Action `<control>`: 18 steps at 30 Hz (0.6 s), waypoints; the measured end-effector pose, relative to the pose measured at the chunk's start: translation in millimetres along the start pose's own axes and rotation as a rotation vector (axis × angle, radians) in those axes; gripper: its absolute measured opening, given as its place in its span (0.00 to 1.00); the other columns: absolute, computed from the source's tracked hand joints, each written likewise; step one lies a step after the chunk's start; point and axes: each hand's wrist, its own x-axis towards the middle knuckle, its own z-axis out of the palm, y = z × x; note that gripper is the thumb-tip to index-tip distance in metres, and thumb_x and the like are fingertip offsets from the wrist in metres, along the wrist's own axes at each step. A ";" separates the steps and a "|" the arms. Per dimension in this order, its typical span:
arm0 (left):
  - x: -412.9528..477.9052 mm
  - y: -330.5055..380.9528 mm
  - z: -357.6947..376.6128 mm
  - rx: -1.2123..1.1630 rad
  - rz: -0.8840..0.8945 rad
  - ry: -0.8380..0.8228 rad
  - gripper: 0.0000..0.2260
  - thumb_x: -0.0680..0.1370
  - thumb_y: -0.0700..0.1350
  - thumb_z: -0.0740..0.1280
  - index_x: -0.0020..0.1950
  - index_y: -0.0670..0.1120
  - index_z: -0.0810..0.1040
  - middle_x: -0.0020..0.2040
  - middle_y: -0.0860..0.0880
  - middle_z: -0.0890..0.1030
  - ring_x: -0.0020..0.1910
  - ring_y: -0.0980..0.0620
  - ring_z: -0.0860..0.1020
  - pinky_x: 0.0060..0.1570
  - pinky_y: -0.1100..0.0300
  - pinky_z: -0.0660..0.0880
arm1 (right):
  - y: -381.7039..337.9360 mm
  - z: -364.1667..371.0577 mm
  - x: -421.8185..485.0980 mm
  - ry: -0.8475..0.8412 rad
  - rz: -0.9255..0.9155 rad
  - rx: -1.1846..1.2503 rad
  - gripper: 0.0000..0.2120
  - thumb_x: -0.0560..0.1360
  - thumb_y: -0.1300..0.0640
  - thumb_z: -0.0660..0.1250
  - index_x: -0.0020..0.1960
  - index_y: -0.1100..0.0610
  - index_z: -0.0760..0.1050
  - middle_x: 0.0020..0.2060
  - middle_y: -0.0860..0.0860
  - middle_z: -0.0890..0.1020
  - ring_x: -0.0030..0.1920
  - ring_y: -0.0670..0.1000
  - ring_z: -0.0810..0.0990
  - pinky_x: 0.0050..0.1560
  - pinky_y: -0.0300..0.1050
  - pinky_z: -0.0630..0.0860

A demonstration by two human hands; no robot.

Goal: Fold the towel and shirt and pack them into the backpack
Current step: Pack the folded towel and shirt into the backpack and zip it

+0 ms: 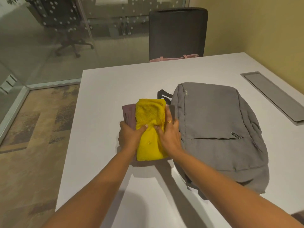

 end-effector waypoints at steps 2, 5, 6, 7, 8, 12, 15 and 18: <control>-14.3 9.6 7.1 0.065 0.054 -0.017 0.31 0.71 0.55 0.71 0.66 0.41 0.63 0.63 0.40 0.73 0.59 0.38 0.74 0.54 0.50 0.72 | 4.3 -12.9 -7.8 -0.005 -0.005 -0.051 0.31 0.79 0.48 0.57 0.68 0.35 0.36 0.73 0.61 0.54 0.66 0.64 0.67 0.64 0.58 0.68; -34.7 20.6 19.3 0.104 0.127 -0.064 0.31 0.73 0.56 0.68 0.68 0.41 0.61 0.66 0.40 0.72 0.62 0.38 0.72 0.57 0.48 0.71 | 11.9 -37.6 -20.2 0.021 0.011 -0.066 0.29 0.80 0.49 0.55 0.72 0.38 0.40 0.73 0.60 0.53 0.67 0.63 0.66 0.64 0.54 0.67; -41.6 23.6 23.3 0.107 0.151 -0.082 0.32 0.73 0.56 0.67 0.69 0.41 0.60 0.67 0.40 0.71 0.64 0.38 0.71 0.58 0.48 0.70 | 14.3 -46.7 -24.4 0.038 0.012 -0.046 0.29 0.80 0.49 0.56 0.73 0.40 0.42 0.72 0.60 0.55 0.66 0.63 0.68 0.63 0.54 0.68; -48.7 26.2 27.3 0.109 0.177 -0.103 0.32 0.74 0.56 0.66 0.70 0.41 0.60 0.68 0.41 0.70 0.65 0.39 0.70 0.60 0.49 0.69 | 16.5 -55.9 -29.0 0.058 0.010 -0.027 0.29 0.80 0.50 0.57 0.73 0.40 0.43 0.71 0.60 0.57 0.65 0.62 0.69 0.61 0.53 0.69; -56.1 28.7 31.8 0.108 0.201 -0.124 0.32 0.75 0.56 0.65 0.71 0.41 0.59 0.69 0.41 0.69 0.66 0.39 0.69 0.61 0.49 0.69 | 18.9 -65.4 -34.0 0.078 0.013 -0.012 0.30 0.79 0.50 0.58 0.73 0.40 0.43 0.70 0.60 0.59 0.65 0.62 0.70 0.61 0.53 0.70; -88.7 37.5 50.1 0.087 0.310 -0.187 0.32 0.75 0.56 0.64 0.73 0.42 0.58 0.70 0.42 0.67 0.68 0.41 0.68 0.64 0.48 0.67 | 27.9 -105.1 -57.8 0.192 0.021 0.004 0.31 0.78 0.51 0.61 0.74 0.40 0.47 0.68 0.59 0.62 0.64 0.60 0.70 0.58 0.49 0.70; -110.1 45.7 66.6 0.088 0.397 -0.241 0.33 0.75 0.56 0.65 0.74 0.43 0.56 0.72 0.43 0.66 0.69 0.42 0.66 0.64 0.50 0.66 | 38.8 -133.7 -72.1 0.270 0.050 0.006 0.32 0.77 0.50 0.62 0.74 0.40 0.48 0.69 0.58 0.61 0.65 0.58 0.69 0.59 0.48 0.68; -122.7 45.0 91.0 0.180 0.419 -0.379 0.35 0.75 0.55 0.66 0.74 0.41 0.55 0.72 0.41 0.64 0.70 0.41 0.65 0.64 0.50 0.66 | 63.0 -154.0 -82.6 0.265 0.171 -0.021 0.35 0.76 0.50 0.64 0.75 0.42 0.46 0.70 0.59 0.62 0.65 0.61 0.69 0.63 0.53 0.67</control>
